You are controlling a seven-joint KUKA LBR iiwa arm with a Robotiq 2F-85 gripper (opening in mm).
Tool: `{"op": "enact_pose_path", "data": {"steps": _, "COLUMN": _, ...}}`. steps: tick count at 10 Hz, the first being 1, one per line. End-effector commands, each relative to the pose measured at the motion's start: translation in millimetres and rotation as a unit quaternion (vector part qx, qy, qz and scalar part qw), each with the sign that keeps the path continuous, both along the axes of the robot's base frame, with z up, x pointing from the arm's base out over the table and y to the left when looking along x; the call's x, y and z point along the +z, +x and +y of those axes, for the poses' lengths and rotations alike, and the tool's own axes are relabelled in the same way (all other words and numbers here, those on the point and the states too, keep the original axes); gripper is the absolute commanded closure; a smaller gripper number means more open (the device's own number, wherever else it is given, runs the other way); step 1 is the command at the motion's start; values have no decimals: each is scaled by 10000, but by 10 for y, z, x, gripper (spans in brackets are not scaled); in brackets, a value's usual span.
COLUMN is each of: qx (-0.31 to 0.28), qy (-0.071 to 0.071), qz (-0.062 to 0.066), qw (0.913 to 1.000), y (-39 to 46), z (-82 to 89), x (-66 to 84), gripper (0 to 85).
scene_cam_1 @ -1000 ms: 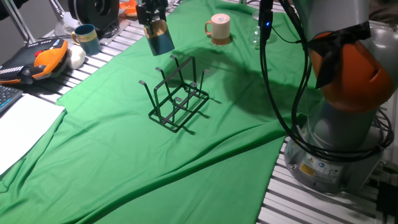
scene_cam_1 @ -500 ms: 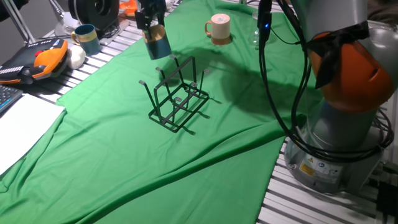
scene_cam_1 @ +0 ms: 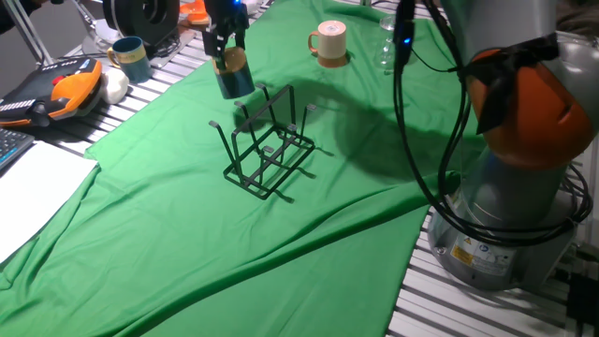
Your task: Take the cup off the cup rack
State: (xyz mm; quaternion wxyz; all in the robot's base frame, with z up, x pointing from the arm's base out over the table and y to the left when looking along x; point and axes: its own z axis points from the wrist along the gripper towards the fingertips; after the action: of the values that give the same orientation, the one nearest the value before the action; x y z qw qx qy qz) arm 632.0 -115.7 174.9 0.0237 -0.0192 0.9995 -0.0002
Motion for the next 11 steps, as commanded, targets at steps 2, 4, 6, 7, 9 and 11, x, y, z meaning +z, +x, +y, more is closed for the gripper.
{"op": "enact_pose_path", "data": {"steps": 2, "qx": -28, "qy": -77, "qz": -72, "qw": 9999, "y": -11, "z": 52, "x": -29, "gripper": 340}}
{"op": "enact_pose_path", "data": {"steps": 4, "qx": -42, "qy": -122, "qz": -103, "qw": 9999, "y": -18, "z": 91, "x": -62, "gripper": 340}}
{"op": "enact_pose_path", "data": {"steps": 6, "qx": -88, "qy": -126, "qz": -127, "qw": 9998, "y": -39, "z": 165, "x": -117, "gripper": 340}}
{"op": "enact_pose_path", "data": {"steps": 7, "qx": -101, "qy": -186, "qz": -197, "qw": 9996, "y": -57, "z": 212, "x": -166, "gripper": 340}}
{"op": "enact_pose_path", "data": {"steps": 9, "qx": -138, "qy": -214, "qz": -229, "qw": 9994, "y": -90, "z": 305, "x": -261, "gripper": 340}}
{"op": "enact_pose_path", "data": {"steps": 11, "qx": -190, "qy": -208, "qz": -306, "qw": 9991, "y": -119, "z": 409, "x": -424, "gripper": 340}}
